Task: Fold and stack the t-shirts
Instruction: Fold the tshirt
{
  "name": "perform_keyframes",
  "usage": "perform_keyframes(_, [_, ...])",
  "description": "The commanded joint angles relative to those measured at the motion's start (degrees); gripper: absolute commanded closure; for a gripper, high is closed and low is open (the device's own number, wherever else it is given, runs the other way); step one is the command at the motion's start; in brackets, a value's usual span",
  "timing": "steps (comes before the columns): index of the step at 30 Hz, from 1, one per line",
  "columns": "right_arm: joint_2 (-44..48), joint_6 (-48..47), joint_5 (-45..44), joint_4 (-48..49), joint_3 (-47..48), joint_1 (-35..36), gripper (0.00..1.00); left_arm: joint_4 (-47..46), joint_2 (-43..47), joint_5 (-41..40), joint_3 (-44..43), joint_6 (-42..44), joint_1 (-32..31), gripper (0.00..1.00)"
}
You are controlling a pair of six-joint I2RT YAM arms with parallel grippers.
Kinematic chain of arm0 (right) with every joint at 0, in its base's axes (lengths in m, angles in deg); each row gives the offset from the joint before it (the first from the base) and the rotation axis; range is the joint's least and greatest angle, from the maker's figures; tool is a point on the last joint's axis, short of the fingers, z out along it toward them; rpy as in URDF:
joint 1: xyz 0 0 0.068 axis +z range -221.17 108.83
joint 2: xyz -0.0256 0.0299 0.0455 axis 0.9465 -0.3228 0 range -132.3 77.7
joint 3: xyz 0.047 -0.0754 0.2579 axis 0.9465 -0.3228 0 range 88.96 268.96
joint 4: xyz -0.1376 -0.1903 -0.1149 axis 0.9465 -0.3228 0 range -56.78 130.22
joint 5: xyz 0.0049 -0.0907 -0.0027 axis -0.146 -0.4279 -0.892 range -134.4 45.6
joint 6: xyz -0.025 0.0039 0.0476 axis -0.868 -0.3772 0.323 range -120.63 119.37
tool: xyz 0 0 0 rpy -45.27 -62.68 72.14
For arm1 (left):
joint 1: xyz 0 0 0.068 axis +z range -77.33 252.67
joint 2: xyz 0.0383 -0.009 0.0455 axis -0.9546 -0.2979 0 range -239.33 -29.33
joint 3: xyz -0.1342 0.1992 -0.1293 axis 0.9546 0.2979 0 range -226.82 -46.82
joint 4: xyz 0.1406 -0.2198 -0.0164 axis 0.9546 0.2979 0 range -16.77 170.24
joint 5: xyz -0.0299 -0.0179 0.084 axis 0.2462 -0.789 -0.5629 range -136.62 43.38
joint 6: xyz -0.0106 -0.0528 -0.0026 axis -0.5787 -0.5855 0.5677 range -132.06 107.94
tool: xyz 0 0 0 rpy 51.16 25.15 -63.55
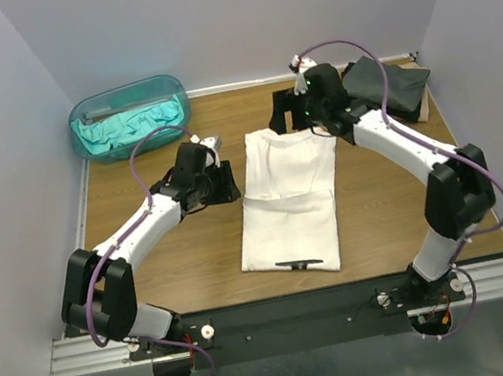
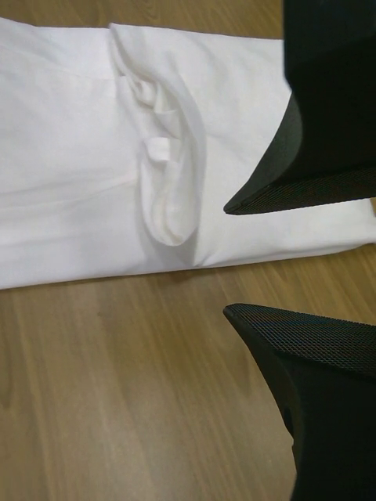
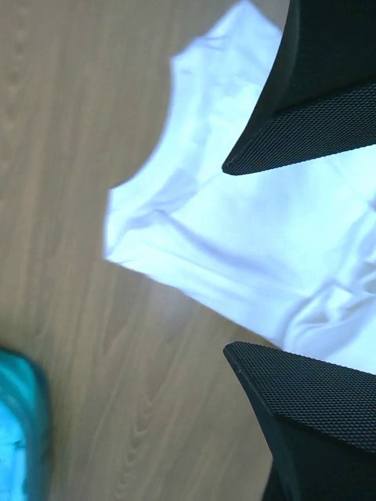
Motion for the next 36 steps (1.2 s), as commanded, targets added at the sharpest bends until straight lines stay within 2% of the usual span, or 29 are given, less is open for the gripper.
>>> perform_keyframes(1, [9.5, 6.7, -1.5, -8.1, -14.8, 0.0, 0.07, -2.5, 3.9, 6.9, 5.5, 3.3, 0.0, 0.43])
perform_keyframes(7, [24.3, 15.4, 4.1, -20.6, -32.5, 0.1, 0.14, -1.5, 6.3, 13.0, 11.9, 4.9, -1.5, 0.43])
perform_keyframes(10, [29.9, 19.6, 8.1, -24.4, -37.8, 0.5, 0.16, -0.8, 6.6, 13.7, 13.7, 4.7, -3.7, 0.43])
perform_keyframes(14, [39.4, 25.1, 10.4, -30.3, -43.8, 0.9, 0.17, 2.3, 5.4, 11.7, 13.5, 2.1, -8.3, 0.43])
perform_keyframes(18, [43.9, 28.6, 13.5, -32.9, -49.0, 2.1, 0.21, 5.3, 5.5, 9.5, 15.6, -2.8, -9.9, 0.43])
perform_keyframes(24, [46.5, 32.6, 14.3, -32.2, -53.8, 4.2, 0.25, 8.7, 10.1, 6.3, 18.2, -7.4, -10.1, 0.43])
perform_keyframes(36, [43.0, 36.0, 12.2, -23.7, -57.7, 9.3, 0.33, 6.6, 11.6, 10.2, 23.4, -9.6, -11.1, 0.46])
